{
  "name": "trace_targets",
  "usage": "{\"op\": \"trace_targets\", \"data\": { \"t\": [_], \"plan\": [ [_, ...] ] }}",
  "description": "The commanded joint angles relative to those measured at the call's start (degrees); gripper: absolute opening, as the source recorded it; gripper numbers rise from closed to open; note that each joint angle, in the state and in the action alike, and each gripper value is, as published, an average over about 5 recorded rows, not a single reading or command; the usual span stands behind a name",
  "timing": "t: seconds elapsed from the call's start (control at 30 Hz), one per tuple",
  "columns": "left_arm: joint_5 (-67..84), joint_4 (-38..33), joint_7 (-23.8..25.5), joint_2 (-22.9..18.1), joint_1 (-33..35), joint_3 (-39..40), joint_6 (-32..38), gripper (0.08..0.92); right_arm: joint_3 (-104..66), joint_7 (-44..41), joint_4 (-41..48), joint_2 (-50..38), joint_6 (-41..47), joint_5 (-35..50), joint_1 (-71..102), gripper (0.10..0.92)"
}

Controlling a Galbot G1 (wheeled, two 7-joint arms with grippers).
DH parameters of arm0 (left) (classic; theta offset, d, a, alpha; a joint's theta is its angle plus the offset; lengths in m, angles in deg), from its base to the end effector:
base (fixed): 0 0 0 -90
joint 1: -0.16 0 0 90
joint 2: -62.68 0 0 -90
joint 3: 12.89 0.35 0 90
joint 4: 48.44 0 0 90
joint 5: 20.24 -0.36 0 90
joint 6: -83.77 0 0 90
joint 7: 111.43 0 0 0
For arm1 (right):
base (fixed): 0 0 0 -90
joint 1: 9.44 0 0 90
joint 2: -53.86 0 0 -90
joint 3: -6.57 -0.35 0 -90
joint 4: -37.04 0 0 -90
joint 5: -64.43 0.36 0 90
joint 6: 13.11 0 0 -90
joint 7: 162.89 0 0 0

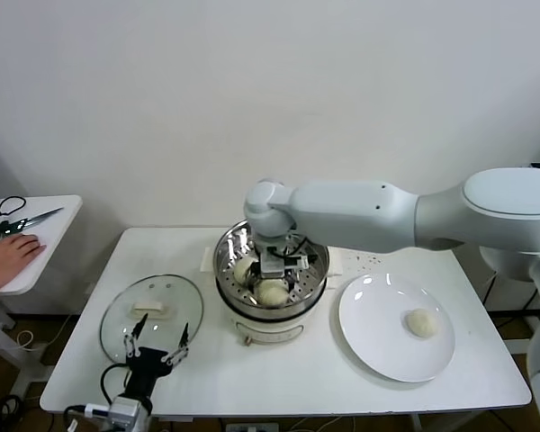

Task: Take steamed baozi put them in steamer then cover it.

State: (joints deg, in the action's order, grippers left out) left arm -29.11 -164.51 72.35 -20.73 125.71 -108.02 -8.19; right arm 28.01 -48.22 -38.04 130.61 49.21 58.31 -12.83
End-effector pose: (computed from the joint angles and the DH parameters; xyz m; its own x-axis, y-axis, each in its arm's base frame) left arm 0.1532 0.0507 -0.3396 -0.9777 0.0237 0.2086 0.0831 0.9562 0.2807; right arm 0.5118 0.2137 -0.0971 -0.0656 -0.0166 0.9977 0.0135 -0.9998 -0.0157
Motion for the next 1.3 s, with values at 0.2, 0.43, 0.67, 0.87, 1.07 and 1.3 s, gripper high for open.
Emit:
{"op": "trace_targets", "data": {
  "t": [0.2, 0.43, 0.67, 0.87, 1.07, 1.3],
  "plan": [
    [-0.1, -0.1, 0.0, 0.2, -0.3, 0.0, -0.2, 0.823, -2.4, 1.1, 1.5, -5.3, 2.0, 3.4, -4.9, 0.823],
    [-0.1, -0.4, 0.0, 0.6, -0.3, 0.3, -0.2, 0.823, 5.2, 9.3, 1.0, -17.2, 21.3, 17.8, -14.1, 0.823],
    [0.3, -0.8, 0.0, 0.6, -0.4, 0.0, -0.1, 0.823, 5.2, 9.3, -2.0, -30.7, 38.7, 29.3, -12.4, 0.823],
    [0.5, -1.5, 0.0, 0.8, 0.1, -0.1, 0.0, 0.823, -4.0, 7.3, -3.0, -41.6, 42.2, 26.2, 0.5, 0.823],
    [0.7, -1.8, 0.1, 0.6, 0.6, -0.5, 0.1, 0.823, -18.5, 5.2, -3.2, -47.9, 42.0, 17.4, 16.8, 0.823],
    [0.8, -1.5, 0.1, 0.5, 0.5, -0.7, 0.2, 0.823, -31.1, 4.4, -3.1, -51.7, 41.4, 11.0, 33.7, 0.823]
  ]
}}
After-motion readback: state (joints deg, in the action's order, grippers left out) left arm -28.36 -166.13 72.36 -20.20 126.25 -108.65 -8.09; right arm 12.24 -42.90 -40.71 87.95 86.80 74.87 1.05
